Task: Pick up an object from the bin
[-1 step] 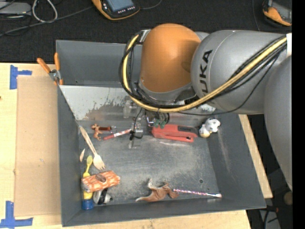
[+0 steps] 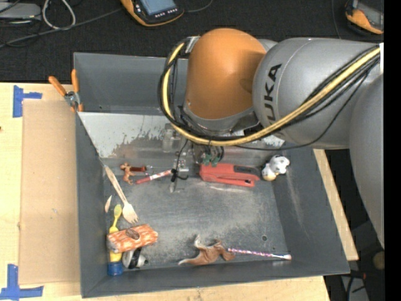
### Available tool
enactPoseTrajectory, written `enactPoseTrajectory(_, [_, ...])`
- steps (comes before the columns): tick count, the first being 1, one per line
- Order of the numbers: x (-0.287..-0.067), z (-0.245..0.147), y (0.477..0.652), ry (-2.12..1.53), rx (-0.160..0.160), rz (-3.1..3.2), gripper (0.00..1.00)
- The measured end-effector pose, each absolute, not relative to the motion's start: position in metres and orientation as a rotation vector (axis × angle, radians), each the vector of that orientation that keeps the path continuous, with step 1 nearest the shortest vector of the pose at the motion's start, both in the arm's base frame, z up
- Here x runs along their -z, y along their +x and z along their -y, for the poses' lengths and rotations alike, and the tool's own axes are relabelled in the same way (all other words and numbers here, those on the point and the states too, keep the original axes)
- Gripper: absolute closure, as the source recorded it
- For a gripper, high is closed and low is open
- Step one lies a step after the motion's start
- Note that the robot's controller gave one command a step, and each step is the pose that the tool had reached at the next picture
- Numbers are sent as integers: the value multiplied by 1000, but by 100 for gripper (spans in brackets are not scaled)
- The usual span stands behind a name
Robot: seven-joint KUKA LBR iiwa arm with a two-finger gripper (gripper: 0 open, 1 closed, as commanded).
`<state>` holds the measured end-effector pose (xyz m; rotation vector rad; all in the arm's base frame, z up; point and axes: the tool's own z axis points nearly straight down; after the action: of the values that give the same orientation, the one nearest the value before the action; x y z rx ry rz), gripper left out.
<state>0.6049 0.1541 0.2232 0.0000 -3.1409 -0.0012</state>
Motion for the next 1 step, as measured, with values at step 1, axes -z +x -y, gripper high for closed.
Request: enactPoseTrajectory(1, [-199,-79,593,-106,2,3137,0])
